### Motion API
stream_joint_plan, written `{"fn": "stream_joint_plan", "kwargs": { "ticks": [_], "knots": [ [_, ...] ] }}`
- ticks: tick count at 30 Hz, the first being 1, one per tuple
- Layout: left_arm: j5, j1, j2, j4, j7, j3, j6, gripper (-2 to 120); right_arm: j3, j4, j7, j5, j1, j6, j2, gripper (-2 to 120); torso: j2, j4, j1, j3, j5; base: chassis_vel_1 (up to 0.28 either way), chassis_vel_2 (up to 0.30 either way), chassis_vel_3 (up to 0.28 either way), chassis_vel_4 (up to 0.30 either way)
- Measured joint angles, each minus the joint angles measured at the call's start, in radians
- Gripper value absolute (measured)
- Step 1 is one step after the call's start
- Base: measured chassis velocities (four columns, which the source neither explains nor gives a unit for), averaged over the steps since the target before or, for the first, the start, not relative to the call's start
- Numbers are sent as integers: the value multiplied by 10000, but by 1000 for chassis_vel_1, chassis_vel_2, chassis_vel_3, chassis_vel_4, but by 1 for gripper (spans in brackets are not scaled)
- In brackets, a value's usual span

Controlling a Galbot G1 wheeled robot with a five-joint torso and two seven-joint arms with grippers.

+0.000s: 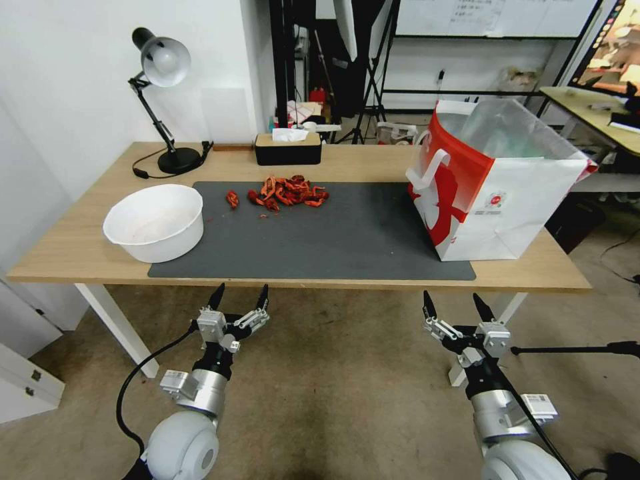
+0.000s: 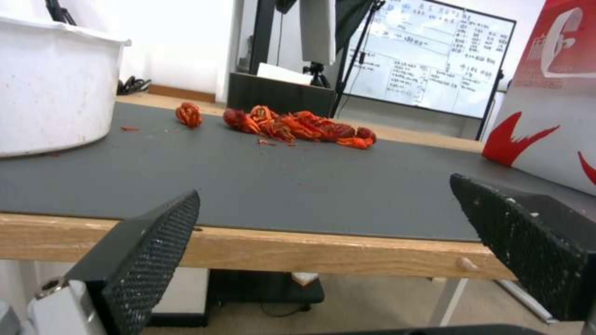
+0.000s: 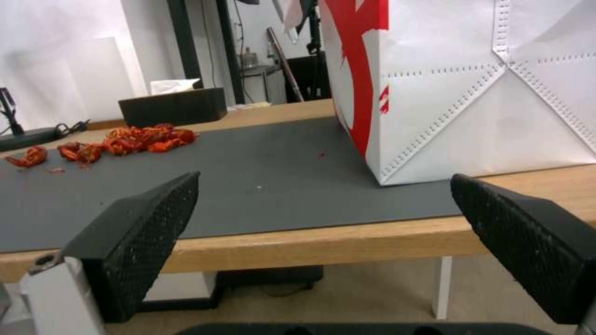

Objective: Close the takeout container lid, then place the container into the takeout bag.

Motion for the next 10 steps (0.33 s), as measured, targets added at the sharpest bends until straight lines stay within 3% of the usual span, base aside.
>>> {"fn": "stream_joint_plan", "kwargs": {
  "ticks": [10],
  "knots": [
    [-7,-5,6,0,3,2,0,100,1,0,-5,17,17,-27,-14,100,-1,0,0,0,0,0,0,0,0]
  ]
}}
